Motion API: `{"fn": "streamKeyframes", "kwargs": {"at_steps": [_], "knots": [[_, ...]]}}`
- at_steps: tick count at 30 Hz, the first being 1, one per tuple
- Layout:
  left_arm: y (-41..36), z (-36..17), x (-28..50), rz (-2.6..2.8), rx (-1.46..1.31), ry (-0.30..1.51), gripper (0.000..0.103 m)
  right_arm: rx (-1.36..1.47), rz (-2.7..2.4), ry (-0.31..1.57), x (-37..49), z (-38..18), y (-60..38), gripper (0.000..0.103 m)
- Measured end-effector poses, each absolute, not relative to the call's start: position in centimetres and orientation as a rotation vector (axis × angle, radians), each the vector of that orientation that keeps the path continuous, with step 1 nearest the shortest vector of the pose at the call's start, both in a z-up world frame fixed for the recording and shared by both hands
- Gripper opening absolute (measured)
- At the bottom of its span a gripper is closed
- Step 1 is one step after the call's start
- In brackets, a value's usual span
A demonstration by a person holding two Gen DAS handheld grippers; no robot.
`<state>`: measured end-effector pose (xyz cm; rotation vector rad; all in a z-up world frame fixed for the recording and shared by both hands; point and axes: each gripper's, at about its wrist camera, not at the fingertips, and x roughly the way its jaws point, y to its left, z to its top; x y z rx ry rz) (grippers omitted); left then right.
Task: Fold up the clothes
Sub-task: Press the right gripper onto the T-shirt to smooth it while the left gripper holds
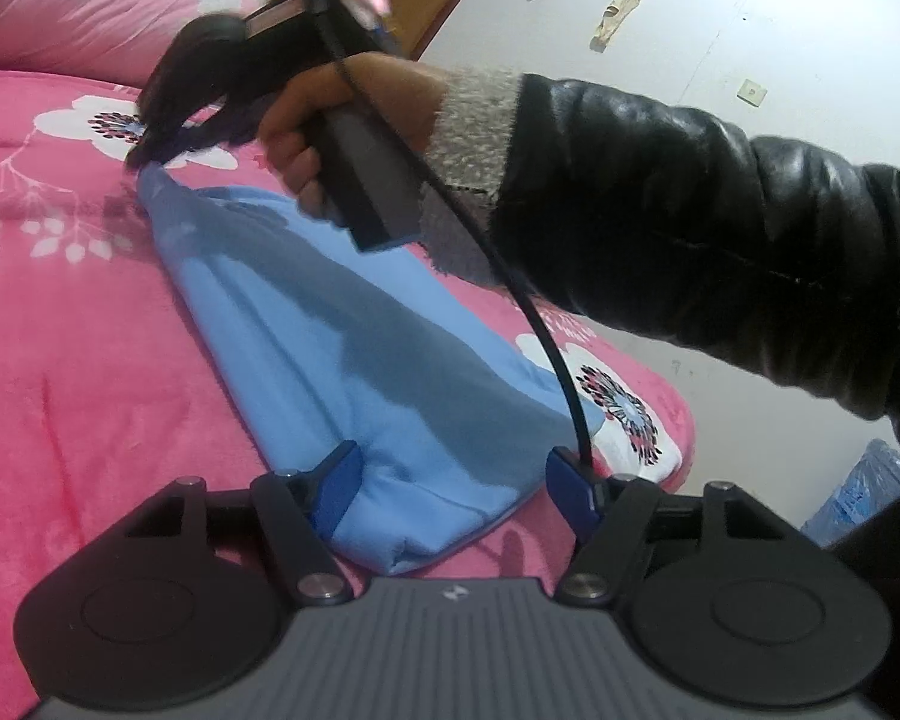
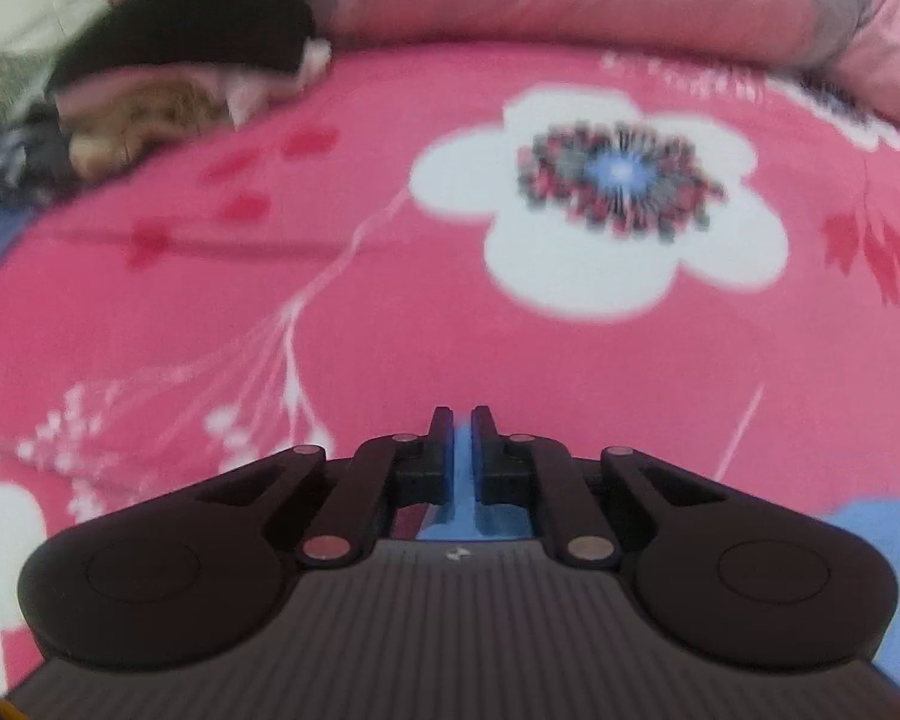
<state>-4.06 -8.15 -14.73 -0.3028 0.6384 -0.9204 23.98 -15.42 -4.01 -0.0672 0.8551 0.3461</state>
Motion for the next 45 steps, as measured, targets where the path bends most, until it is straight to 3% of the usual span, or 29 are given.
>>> {"fn": "streamKeyframes", "kwargs": {"at_steps": [2, 7, 13, 16, 23, 29, 33, 36, 41, 45], "knots": [[-8.2, -14.7, -4.1, -0.920, -0.300, 0.636, 0.069, -0.053, 0.344, 0.781, 23.3, -2.5, -16.4, 0.014], [-8.5, -14.8, -4.0, -0.920, -0.292, 0.629, 0.069, -0.070, 0.441, 0.690, 19.4, 1.2, -19.0, 0.016], [-8.7, -14.9, -4.0, -0.924, -0.269, 0.625, 0.069, -0.228, 0.588, 0.839, 18.0, -3.1, -18.2, 0.011], [-9.0, -14.9, -4.1, -0.921, -0.255, 0.626, 0.069, -0.150, 0.548, 0.817, 21.0, -5.3, -19.1, 0.005], [-9.2, -15.2, -4.3, -0.928, -0.243, 0.621, 0.069, 0.011, 0.469, 0.696, 22.6, -3.1, -22.5, 0.010], [-8.6, -14.4, -4.3, -0.929, -0.224, 0.618, 0.069, -0.103, 0.768, 0.793, 19.2, -3.9, -21.5, 0.010], [-8.1, -13.7, -4.1, -0.923, -0.208, 0.630, 0.069, -0.010, 0.715, 0.790, 23.0, -6.0, -20.6, 0.005], [-7.7, -13.2, -3.9, -0.923, -0.201, 0.636, 0.069, 0.120, 0.555, 0.745, 25.6, -5.6, -22.3, 0.011], [-6.6, -12.6, -3.4, -0.927, -0.194, 0.626, 0.071, 0.169, 0.562, 0.690, 21.8, -2.8, -26.6, 0.011], [-6.3, -11.9, -3.2, -0.930, -0.159, 0.625, 0.073, 0.105, 0.644, 0.749, 18.8, -3.9, -27.6, 0.010]]}}
